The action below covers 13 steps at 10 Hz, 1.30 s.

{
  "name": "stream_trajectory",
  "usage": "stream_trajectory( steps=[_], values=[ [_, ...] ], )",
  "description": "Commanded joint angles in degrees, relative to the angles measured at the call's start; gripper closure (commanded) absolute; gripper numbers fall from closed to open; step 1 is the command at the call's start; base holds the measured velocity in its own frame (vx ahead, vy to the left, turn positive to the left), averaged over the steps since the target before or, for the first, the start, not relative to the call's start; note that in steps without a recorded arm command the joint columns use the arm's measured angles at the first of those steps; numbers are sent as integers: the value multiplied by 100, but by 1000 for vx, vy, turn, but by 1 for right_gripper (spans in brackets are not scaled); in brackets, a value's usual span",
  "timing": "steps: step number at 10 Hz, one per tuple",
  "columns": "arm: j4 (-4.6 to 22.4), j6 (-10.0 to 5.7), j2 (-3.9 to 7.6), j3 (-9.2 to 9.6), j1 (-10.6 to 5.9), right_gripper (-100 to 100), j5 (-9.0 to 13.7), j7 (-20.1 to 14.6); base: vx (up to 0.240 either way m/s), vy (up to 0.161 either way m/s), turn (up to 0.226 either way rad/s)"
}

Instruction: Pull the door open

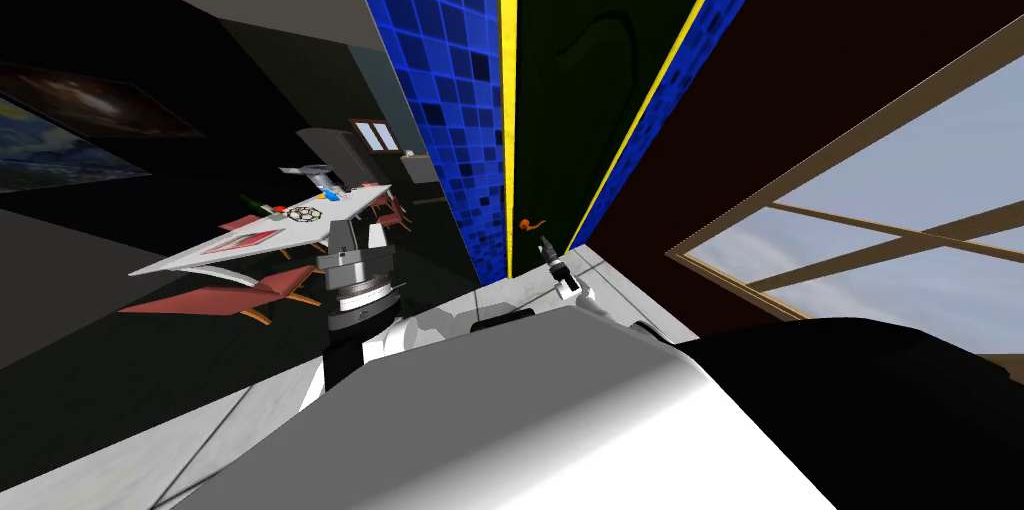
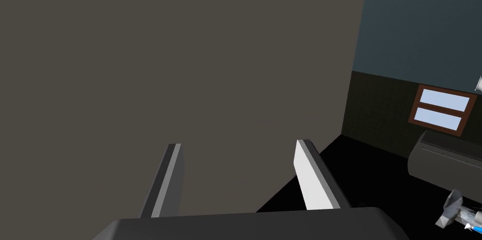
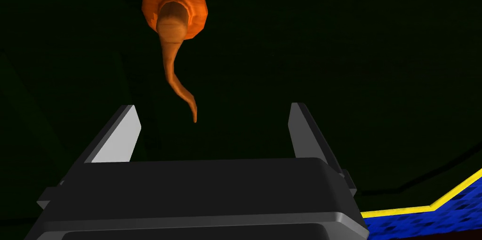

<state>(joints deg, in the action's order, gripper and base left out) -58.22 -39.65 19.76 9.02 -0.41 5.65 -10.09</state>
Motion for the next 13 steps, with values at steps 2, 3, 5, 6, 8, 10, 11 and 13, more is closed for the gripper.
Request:
stream_trajectory(
  steps=[2,3,5,6,8,10,11,13],
  values=[
    [372,-53,96,41,-135,-100,2,-98,48,-50,115],
    [501,-71,127,56,-181,-100,2,-129,42,-60,100],
    [722,-101,182,81,-262,-100,2,-183,41,-55,76],
    [900,-126,226,101,-327,-100,2,-227,50,-64,109],
    [1059,-148,265,120,-385,-100,2,-266,43,-57,77],
    [1128,-187,290,-33,-352,-100,73,-241,35,-6,116],
    [1183,-208,307,-98,-349,-100,105,-236,84,30,316],
    [1309,-255,346,-250,-340,-100,178,-225,63,13,169]
  ],
)
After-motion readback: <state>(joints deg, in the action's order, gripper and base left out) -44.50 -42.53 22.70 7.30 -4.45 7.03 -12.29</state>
